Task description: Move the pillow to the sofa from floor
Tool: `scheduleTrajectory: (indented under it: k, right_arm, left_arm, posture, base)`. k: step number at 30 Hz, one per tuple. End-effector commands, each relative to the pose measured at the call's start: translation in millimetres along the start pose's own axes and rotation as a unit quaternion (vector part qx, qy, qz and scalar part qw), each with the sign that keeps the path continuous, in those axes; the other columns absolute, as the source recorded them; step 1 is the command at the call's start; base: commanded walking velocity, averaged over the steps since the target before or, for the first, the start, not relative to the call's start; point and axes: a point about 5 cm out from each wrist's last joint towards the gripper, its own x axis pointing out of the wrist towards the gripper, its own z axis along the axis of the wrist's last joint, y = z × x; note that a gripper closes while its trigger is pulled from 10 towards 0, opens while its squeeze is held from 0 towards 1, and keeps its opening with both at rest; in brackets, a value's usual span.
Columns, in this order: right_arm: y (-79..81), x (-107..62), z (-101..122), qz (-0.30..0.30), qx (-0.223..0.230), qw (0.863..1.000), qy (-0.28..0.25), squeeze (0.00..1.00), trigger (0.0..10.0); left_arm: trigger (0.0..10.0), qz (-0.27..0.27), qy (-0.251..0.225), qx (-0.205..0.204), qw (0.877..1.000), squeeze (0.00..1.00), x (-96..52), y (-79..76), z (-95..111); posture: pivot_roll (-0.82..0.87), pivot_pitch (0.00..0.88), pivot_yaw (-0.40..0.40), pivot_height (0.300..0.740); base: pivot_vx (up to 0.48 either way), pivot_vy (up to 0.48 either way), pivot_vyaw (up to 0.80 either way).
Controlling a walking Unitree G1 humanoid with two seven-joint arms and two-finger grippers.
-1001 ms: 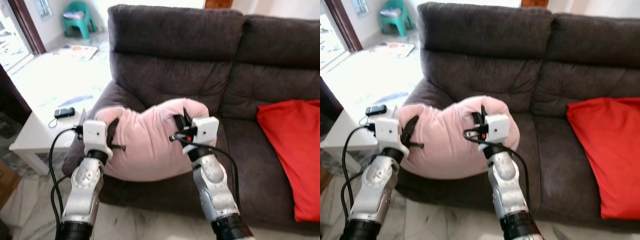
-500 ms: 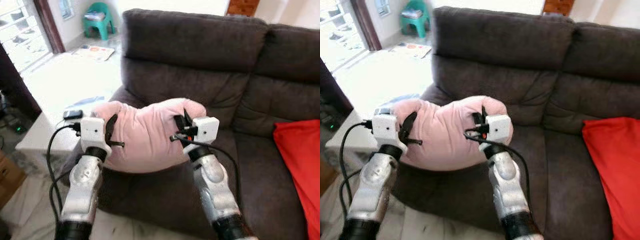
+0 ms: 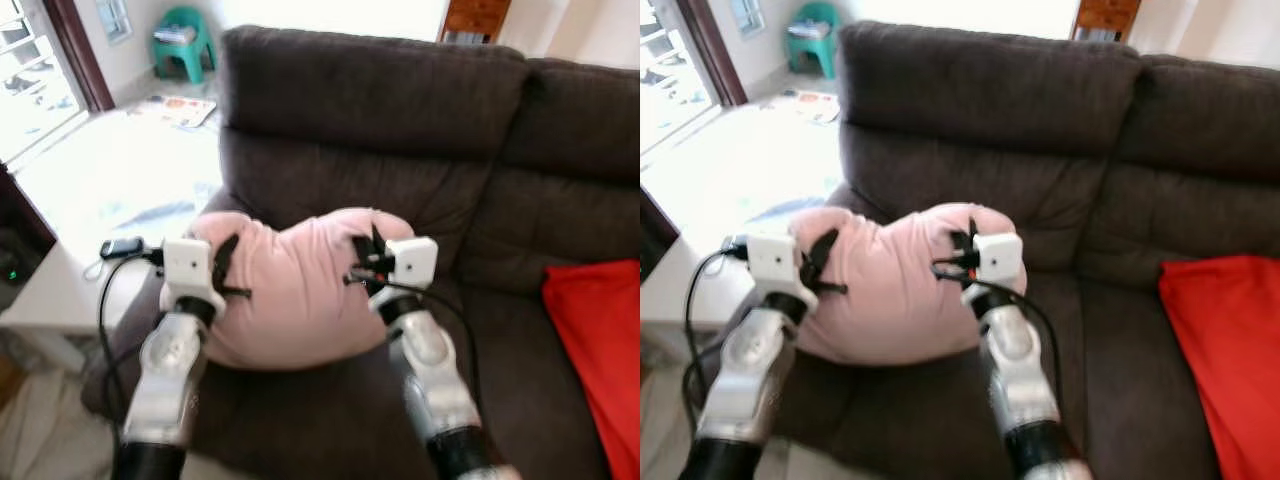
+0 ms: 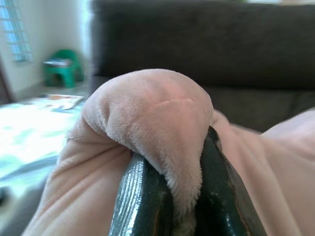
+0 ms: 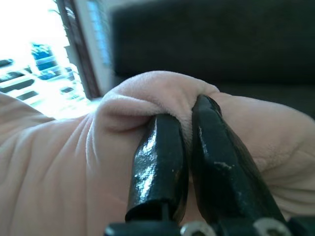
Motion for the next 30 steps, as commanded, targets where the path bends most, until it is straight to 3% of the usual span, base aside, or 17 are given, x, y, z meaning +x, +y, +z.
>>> scheduleTrajectory:
  k: [1, 8, 12, 17, 30]
  right_arm:
    - [25.7, 13.0, 20.2, 0.045, -0.008, 0.998, -0.044, 0.0, 10.0]
    - [21.7, 17.3, 15.7, 0.026, -0.022, 0.999, -0.023, 0.0, 10.0]
    - [23.5, 25.3, 15.9, 0.031, -0.033, 0.999, -0.016, 0.0, 10.0]
    - [29.9, 39.7, 16.1, 0.046, -0.044, 0.998, 0.004, 0.0, 10.0]
    - [73.9, 65.5, 25.3, 0.123, -0.024, 0.992, 0.022, 0.0, 10.0]
  left_arm:
    - [10.0, -0.034, -0.028, 0.008, 0.999, 0.0, 7.3, -8.4, 13.8]
    - [10.0, -0.058, 0.016, -0.033, 0.998, 0.0, 5.2, -11.5, 1.9]
    - [10.0, -0.112, 0.076, -0.025, 0.99, 0.0, -3.7, -17.5, -13.5]
    - [10.0, -0.189, 0.104, -0.05, 0.975, 0.0, -15.5, -27.8, -13.9]
    - [10.0, -0.24, 0.072, -0.082, 0.965, 0.0, -10.1, -35.5, 14.3]
  posture:
    - [0.18, 0.006, -0.018, 0.74]
    - [0.18, 0.004, -0.02, 0.74]
    - [0.18, 0.003, -0.021, 0.74]
    - [0.19, 0.005, -0.025, 0.74]
    - [0.2, 0.011, -0.048, 0.74]
  base:
    - [0.337, 0.0, 0.0]
    - [0.048, 0.0, 0.0]
    - [0.0, 0.0, 0.0]
    - [0.0, 0.0, 0.0]
    - [0.0, 0.0, 0.0]
